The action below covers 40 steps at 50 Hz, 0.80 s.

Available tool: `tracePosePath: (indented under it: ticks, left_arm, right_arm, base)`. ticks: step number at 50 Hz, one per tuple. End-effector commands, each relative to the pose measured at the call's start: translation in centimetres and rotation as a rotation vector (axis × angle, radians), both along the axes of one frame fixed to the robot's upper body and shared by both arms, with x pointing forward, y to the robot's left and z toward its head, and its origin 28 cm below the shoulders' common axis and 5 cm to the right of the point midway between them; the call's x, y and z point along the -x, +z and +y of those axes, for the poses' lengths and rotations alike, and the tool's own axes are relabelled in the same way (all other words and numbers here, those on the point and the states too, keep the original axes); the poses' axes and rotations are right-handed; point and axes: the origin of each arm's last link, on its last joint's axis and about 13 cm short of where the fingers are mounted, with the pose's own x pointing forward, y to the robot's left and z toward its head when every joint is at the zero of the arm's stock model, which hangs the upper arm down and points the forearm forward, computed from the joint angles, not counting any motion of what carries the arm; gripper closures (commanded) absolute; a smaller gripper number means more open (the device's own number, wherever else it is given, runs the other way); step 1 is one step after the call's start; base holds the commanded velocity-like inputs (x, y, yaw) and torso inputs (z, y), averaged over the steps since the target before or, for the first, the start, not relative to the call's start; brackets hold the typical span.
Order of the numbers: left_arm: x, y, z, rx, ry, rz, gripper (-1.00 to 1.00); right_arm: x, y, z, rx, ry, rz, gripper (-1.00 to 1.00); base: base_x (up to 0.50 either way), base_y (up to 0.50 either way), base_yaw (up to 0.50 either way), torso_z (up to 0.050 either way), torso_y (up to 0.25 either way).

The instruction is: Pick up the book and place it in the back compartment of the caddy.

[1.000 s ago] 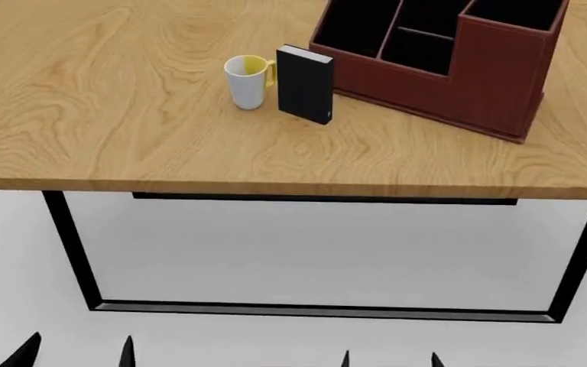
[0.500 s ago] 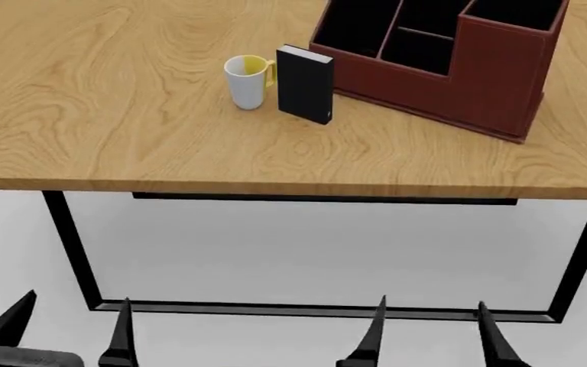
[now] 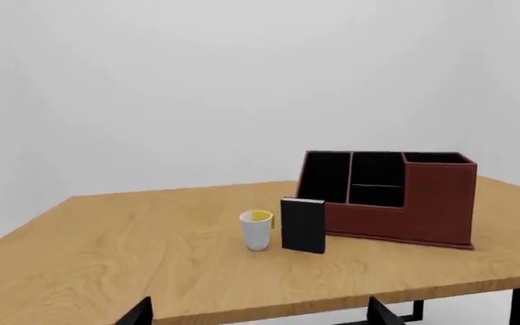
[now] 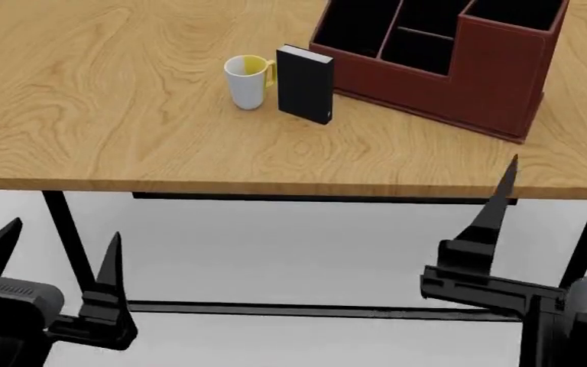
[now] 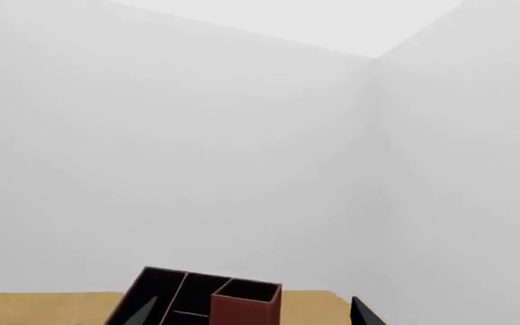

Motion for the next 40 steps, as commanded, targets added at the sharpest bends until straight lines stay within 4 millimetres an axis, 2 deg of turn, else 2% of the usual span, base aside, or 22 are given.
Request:
tracePosePath:
  ticks: [1,12,20,27,40]
  left_arm:
    - [-0.4,1.7,0.4,-0.017,-0.014,-0.012,-1.00]
    - [-0.7,2.3,0.6,-0.018,-0.009,-0.027,-1.00]
    - [-0.7,2.5,0.5,-0.029,-0.015,-0.036,-1.00]
    - [-0.7,2.5,0.5,-0.030,-0.015,-0.038,-1.00]
    - [-0.5,2.4,0.3,-0.028,-0.019,-0.038,-1.00]
  right_arm:
    - [1.1,4.0,-0.9,0.026,-0.036,-0.105,-1.00]
    - [1.9,6.4,-1.3,0.055,-0.044,-0.171,-1.00]
    - [2.2,7.1,-1.3,0.066,-0.048,-0.187,-1.00]
    - [2.2,7.0,-1.3,0.062,-0.038,-0.182,-1.00]
    - [2.1,6.8,-1.0,0.074,-0.013,-0.167,-1.00]
  base:
    - [0.00,0.00,0.00,0.000,0.000]
    - [0.00,0.00,0.00,0.000,0.000]
    - [0.00,0.00,0.00,0.000,0.000]
    - [0.00,0.00,0.00,0.000,0.000]
    - [0.00,-0.29,0.00,0.000,0.000]
